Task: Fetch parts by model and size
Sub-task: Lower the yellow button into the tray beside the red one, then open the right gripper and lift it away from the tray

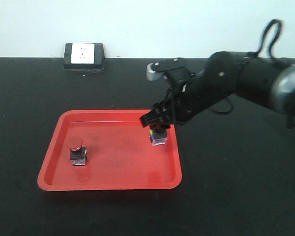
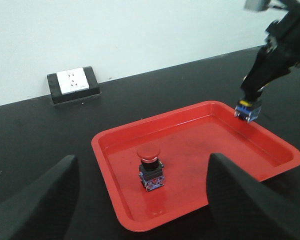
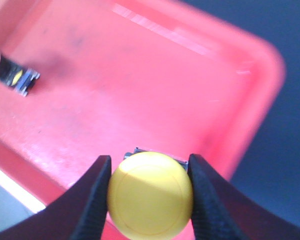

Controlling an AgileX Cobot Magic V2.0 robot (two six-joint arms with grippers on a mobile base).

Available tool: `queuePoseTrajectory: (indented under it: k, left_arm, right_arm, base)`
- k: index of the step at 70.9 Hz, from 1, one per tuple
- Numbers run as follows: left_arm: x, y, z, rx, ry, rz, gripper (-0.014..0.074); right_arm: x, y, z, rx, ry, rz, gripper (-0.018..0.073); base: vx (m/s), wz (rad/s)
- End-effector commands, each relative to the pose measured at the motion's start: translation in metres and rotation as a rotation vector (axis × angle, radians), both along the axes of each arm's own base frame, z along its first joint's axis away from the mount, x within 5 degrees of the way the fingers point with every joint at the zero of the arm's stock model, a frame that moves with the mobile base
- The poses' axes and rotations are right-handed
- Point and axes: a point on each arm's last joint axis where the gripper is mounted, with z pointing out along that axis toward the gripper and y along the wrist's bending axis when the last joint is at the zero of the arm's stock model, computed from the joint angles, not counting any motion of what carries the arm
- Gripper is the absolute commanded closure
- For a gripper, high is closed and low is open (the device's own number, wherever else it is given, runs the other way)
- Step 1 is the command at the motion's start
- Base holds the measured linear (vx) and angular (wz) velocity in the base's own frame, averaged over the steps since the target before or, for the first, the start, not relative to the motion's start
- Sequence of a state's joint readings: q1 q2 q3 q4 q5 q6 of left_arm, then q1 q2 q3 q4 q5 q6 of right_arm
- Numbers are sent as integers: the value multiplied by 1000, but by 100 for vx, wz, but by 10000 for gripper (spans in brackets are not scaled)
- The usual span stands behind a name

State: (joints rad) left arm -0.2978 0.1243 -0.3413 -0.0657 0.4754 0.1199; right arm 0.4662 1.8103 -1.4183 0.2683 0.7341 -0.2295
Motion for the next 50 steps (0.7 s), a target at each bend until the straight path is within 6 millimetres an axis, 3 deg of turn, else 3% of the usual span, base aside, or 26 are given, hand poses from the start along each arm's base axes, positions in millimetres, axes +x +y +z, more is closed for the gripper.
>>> queuePoseTrajectory:
  k: [1, 27, 41, 50]
  left_arm:
    - [1, 0, 14, -33, -84, 4, 83]
    - [1, 0, 14, -33, -84, 4, 83]
    - [1, 0, 14, -33, -84, 4, 83]
    - [1, 0, 14, -33, -84, 4, 83]
  right_arm:
    - [9, 4, 17, 50, -48, -34, 554]
    - [26, 12, -29, 2, 27, -44, 491]
    - [26, 12, -37, -6, 58, -50, 281]
    - [25, 11, -28, 11, 42, -63, 112]
  base:
    - [0, 0]
    - [0, 0]
    - [0, 0]
    - [0, 0]
